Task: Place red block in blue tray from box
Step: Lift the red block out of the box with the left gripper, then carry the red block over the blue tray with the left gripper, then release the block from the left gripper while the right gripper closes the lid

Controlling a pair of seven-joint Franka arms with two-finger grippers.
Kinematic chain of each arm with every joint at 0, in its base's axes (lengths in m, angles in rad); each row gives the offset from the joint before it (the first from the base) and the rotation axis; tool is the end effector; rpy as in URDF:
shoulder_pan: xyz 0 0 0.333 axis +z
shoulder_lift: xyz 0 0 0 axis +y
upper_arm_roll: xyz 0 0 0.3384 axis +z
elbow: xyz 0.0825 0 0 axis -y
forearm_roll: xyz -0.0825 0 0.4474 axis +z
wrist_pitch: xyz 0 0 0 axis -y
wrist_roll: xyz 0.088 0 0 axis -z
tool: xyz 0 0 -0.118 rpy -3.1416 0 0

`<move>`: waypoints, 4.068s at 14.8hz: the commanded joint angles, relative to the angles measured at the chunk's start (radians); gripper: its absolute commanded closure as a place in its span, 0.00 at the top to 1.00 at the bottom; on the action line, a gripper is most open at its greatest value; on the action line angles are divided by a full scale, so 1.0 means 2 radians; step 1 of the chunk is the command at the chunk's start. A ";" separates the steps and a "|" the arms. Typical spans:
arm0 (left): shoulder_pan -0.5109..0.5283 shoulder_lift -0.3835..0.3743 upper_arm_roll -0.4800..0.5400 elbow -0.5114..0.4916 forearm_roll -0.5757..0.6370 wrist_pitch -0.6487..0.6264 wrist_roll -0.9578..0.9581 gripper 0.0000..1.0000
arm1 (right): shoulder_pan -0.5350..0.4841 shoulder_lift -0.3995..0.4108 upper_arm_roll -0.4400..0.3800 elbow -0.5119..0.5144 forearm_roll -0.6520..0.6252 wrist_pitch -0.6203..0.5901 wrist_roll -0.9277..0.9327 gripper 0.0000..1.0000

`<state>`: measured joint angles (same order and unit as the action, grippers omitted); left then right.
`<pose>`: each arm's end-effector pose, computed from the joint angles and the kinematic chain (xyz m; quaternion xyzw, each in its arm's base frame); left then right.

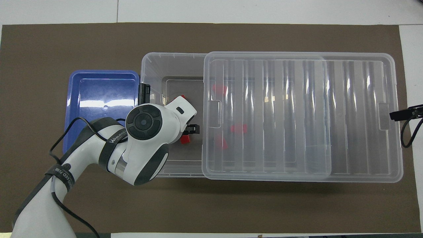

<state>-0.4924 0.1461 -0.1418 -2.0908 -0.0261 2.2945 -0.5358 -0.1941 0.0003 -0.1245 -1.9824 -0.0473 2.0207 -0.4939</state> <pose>0.5062 -0.3722 0.3324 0.9986 -0.0398 0.0133 0.0332 0.5860 -0.1966 0.4534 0.9948 0.0973 0.0090 0.0273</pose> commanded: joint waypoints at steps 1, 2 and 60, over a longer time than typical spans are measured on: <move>-0.014 0.020 0.007 -0.016 0.005 0.038 -0.020 0.92 | -0.013 -0.006 0.003 -0.010 -0.009 0.012 -0.023 1.00; -0.015 0.021 0.007 -0.018 0.005 0.051 -0.020 0.92 | -0.013 -0.006 0.003 -0.010 -0.009 0.012 -0.025 1.00; 0.229 -0.075 0.007 0.188 0.021 -0.246 0.230 1.00 | 0.114 -0.016 0.014 -0.040 0.024 0.005 0.157 0.00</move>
<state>-0.0301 -0.0096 -0.1287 -1.8185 0.0053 1.9135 -0.0771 0.0216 -0.0156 -0.1017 -2.0212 -0.0149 1.9998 -0.2099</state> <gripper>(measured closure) 0.000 0.991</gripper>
